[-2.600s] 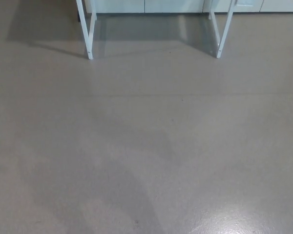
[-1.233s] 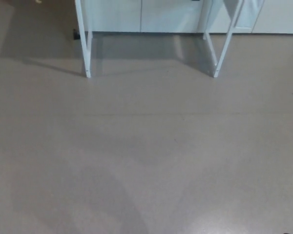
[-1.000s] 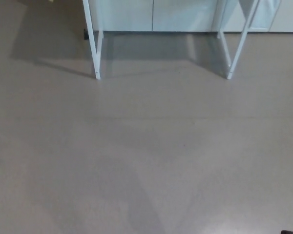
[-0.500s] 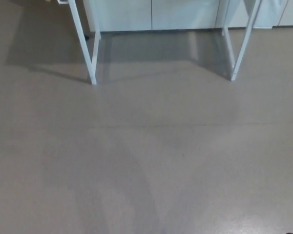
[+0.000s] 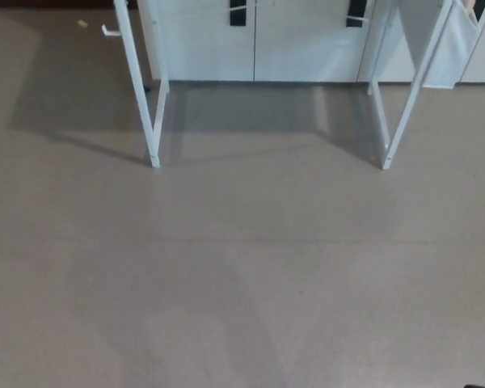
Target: The robot walks towards a desk on which an eraser is kept on the left hand side and a container is kept on the right hand side. The robot picks up the eraser using its left hand and places it in the container.
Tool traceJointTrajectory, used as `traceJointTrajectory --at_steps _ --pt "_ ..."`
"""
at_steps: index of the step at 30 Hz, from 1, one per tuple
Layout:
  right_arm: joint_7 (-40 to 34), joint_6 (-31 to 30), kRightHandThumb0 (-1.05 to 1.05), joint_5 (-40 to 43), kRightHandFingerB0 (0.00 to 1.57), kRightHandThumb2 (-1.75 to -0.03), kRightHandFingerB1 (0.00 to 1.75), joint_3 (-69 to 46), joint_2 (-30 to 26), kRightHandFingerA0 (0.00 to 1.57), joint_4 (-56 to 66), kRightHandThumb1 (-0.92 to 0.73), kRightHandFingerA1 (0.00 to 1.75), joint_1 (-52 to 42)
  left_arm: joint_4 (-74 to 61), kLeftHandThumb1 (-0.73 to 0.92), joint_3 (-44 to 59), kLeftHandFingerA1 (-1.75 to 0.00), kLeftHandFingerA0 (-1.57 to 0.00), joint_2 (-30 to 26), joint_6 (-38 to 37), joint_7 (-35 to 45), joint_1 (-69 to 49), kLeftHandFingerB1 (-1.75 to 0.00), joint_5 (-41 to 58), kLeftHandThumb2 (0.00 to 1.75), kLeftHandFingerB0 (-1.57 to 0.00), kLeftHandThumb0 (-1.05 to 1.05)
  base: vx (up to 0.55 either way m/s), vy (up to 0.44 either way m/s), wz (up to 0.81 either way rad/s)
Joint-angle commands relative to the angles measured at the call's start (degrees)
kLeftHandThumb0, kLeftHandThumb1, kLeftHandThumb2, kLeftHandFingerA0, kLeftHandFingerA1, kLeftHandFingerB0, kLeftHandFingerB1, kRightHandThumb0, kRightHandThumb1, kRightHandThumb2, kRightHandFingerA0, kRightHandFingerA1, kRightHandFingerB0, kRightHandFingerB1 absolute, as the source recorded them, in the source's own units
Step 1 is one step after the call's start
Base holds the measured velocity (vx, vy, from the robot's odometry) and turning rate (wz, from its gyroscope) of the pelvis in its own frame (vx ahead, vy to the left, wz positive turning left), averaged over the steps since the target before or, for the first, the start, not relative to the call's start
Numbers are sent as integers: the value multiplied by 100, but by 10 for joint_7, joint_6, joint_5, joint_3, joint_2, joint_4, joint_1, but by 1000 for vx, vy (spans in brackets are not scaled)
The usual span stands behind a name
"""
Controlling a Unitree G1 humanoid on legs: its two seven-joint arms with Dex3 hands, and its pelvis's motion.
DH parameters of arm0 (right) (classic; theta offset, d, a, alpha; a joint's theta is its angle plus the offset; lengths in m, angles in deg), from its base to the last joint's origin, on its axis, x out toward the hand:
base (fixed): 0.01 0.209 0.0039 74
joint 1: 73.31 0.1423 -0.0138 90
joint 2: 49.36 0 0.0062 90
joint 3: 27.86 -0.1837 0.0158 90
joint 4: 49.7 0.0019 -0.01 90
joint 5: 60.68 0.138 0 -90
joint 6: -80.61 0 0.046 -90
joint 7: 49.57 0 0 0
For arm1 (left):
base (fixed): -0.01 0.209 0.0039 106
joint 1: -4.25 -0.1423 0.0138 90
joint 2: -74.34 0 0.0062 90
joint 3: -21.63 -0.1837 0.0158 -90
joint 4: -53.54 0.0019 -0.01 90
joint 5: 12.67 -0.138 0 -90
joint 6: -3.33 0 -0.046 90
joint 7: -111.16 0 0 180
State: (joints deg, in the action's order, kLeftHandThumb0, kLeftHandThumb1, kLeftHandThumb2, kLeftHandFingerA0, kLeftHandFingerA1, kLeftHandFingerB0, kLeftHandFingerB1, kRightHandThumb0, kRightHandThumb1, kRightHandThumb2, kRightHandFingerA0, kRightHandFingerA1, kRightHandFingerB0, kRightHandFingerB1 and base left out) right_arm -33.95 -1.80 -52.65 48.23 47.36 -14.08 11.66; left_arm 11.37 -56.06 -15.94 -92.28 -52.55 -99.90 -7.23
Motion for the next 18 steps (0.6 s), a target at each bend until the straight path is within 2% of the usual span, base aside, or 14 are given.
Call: traceJointTrajectory --at_steps 1,3,10,18 --pt "-8 19 -13 -4 51 -52 56 1 -8 61 -2 -43 67 -3 -1 56 -3 -46 -46 -9 -26 -6 -1 -33 -9 57 -36 -33 95 -292 -61" --pt "-9 21 -13 -5 52 -52 57 2 -8 62 -5 -42 68 1 4 56 -3 -46 -47 -10 -27 -6 2 -33 -7 57 -36 -33 89 64 5" --pt "-12 19 -13 -8 49 -52 55 6 -6 60 6 -43 66 -7 4 56 -3 -45 -48 -12 -31 -4 -1 -33 -9 57 -36 -32 120 -161 -7" --pt "-9 22 -13 -9 51 -52 56 7 -8 63 -10 -43 68 2 0 56 -5 -45 -50 -13 -29 -7 -2 -33 -10 57 -37 -30 190 -2 1"
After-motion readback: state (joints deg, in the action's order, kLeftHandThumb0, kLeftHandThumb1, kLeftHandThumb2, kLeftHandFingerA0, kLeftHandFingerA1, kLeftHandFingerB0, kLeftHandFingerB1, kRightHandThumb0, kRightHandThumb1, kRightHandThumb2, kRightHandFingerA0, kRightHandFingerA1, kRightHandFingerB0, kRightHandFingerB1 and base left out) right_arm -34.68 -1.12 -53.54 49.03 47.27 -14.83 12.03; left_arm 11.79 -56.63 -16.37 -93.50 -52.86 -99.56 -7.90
